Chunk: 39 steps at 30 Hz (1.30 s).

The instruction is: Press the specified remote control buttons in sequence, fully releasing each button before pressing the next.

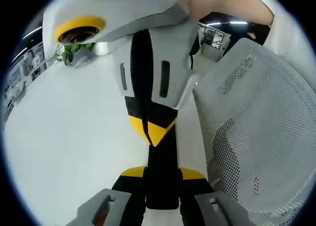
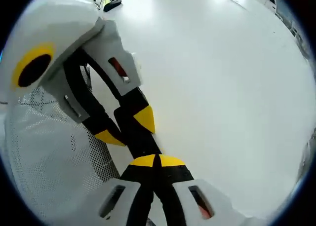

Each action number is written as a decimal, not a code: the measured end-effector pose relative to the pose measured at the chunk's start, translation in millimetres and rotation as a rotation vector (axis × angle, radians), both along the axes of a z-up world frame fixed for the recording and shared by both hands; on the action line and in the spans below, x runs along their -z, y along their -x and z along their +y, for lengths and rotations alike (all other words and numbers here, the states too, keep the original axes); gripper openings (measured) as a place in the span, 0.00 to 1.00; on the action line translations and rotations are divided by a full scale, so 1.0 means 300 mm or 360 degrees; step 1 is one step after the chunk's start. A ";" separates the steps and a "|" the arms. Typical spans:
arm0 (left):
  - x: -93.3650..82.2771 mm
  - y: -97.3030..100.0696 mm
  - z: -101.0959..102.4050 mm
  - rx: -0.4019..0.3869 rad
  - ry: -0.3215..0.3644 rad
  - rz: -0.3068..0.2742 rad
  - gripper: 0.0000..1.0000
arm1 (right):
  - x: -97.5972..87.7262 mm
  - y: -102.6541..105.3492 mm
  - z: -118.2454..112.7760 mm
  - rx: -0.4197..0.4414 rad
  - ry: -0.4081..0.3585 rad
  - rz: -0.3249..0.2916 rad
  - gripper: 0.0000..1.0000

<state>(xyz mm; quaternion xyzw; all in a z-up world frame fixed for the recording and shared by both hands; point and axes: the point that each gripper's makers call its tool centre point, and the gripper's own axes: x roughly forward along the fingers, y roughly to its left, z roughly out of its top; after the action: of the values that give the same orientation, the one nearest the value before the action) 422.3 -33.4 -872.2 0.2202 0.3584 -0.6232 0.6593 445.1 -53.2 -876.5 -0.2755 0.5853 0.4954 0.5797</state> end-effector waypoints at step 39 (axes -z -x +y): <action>0.002 0.001 -0.003 -0.0003 0.0001 0.0004 0.24 | -0.032 0.029 0.007 -0.0027 -0.0340 -0.0584 0.00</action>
<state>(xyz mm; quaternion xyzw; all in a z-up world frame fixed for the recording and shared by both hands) 421.9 -34.3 -872.8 0.2190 0.3592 -0.6230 0.6595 436.3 -51.2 -867.0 -0.3029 0.4118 0.5010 0.6983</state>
